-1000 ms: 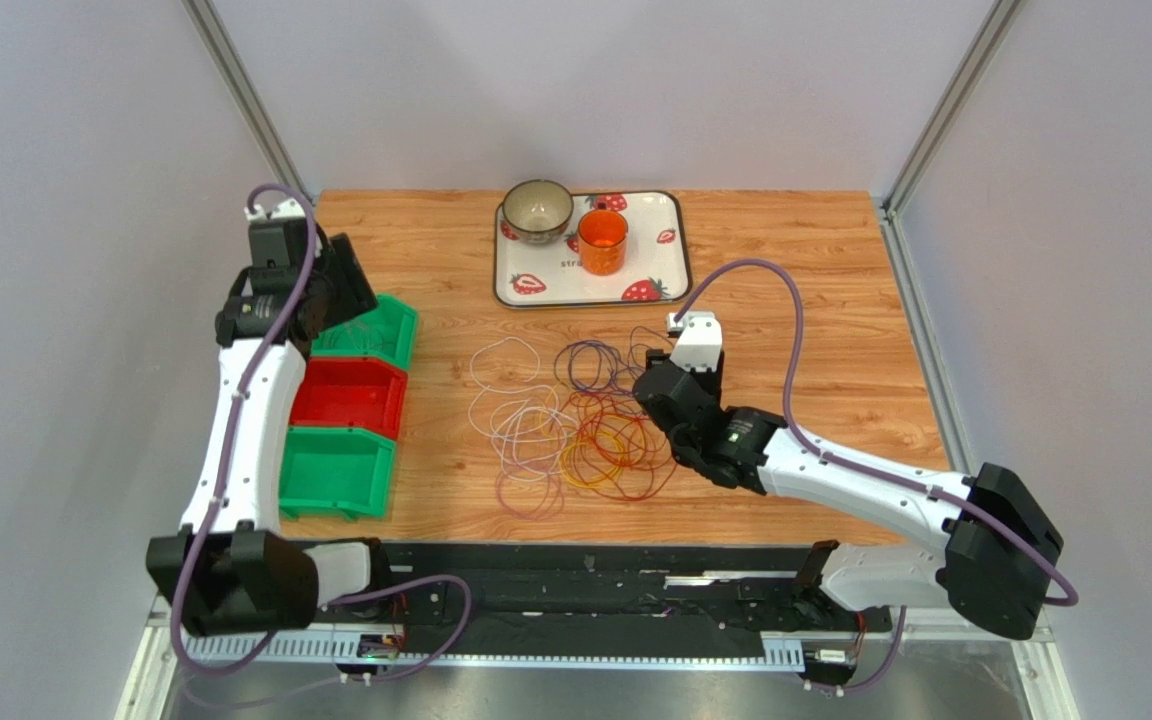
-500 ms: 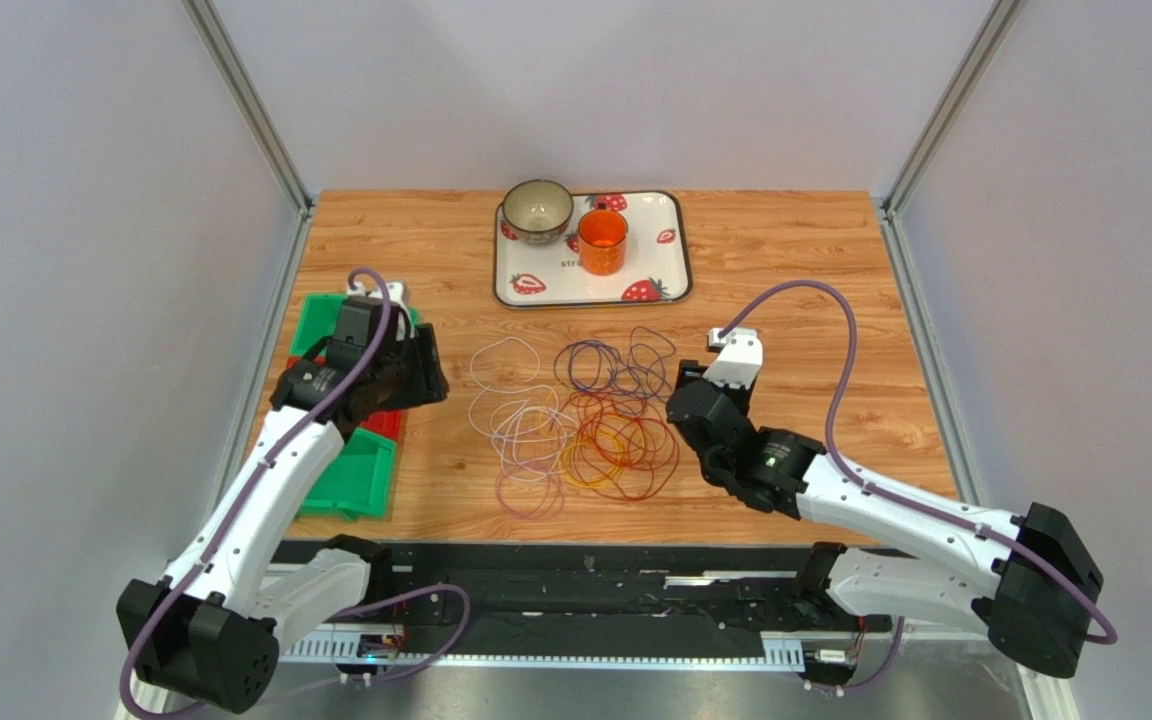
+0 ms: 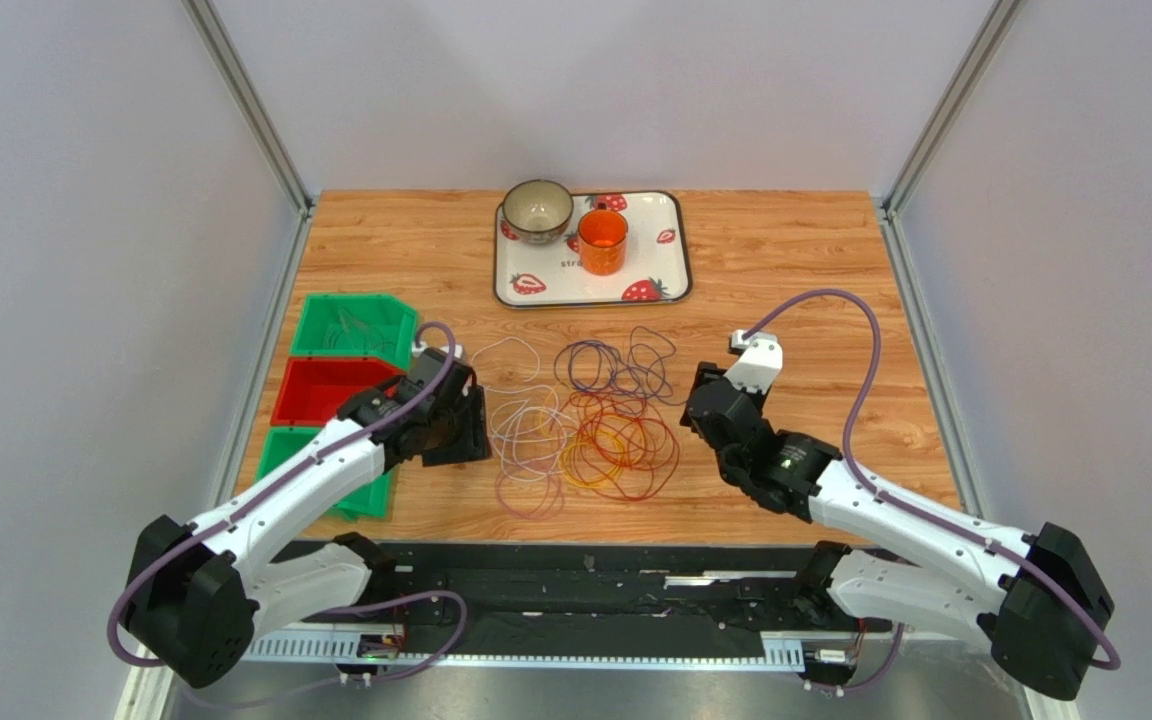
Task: Untangle the cables
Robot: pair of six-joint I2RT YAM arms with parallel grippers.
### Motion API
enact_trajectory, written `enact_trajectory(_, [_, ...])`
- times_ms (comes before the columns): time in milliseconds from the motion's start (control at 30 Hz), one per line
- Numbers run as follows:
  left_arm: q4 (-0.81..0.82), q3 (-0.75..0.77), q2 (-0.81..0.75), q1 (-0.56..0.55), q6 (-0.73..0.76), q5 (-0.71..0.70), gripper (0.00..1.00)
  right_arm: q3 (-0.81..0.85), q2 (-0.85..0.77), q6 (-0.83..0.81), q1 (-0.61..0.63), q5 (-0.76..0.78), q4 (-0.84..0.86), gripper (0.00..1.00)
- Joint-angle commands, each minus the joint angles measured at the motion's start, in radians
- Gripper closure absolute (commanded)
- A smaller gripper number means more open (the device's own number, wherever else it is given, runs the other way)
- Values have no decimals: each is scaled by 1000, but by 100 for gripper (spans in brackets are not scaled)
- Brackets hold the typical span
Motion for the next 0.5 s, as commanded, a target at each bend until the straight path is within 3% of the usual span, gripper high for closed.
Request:
enact_trajectory(0, [79, -45, 8, -31, -72, 4, 43, -17, -23, 32, -43, -58, 25, 47])
enact_trajectory(467, [162, -162, 20, -80, -118, 29, 46, -13, 32, 7, -110, -161, 65, 51])
